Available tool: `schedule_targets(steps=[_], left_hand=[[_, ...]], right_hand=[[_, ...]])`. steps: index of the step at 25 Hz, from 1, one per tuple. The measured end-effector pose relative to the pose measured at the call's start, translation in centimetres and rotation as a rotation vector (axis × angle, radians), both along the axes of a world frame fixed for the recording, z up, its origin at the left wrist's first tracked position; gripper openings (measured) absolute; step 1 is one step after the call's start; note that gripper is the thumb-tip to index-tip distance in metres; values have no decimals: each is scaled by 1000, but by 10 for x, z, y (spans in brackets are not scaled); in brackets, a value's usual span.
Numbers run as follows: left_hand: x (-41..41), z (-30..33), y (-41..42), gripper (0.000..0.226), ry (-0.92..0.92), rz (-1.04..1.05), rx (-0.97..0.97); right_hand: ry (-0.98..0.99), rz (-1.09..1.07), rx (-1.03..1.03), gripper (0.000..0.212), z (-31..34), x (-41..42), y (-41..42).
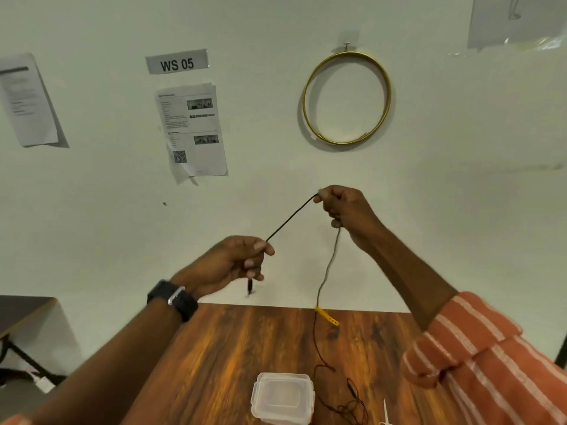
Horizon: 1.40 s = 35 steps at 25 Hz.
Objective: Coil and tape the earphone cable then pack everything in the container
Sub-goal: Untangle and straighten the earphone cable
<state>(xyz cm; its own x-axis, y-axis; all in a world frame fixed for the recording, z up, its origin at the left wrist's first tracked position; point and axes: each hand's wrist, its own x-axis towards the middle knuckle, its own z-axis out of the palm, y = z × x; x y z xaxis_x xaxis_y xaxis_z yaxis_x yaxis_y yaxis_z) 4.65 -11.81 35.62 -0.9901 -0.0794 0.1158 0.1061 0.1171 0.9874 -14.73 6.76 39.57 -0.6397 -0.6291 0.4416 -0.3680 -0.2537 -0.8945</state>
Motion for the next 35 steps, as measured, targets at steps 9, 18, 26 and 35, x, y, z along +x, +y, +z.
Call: schedule_targets(steps=[9,18,26,35], left_hand=[[34,-47,40,23,80,-196,628],[7,53,34,34,597,0,923],[-38,-3,41,28,277,154,-597],[-7,16,124,51,495,-201,648]], right_hand=[[24,-179,-37,24,5,-30,3],[24,-141,129,24,-117,46,5],[205,77,23,25,-37,103,79],[-44,60,30,28,-71,60,33]])
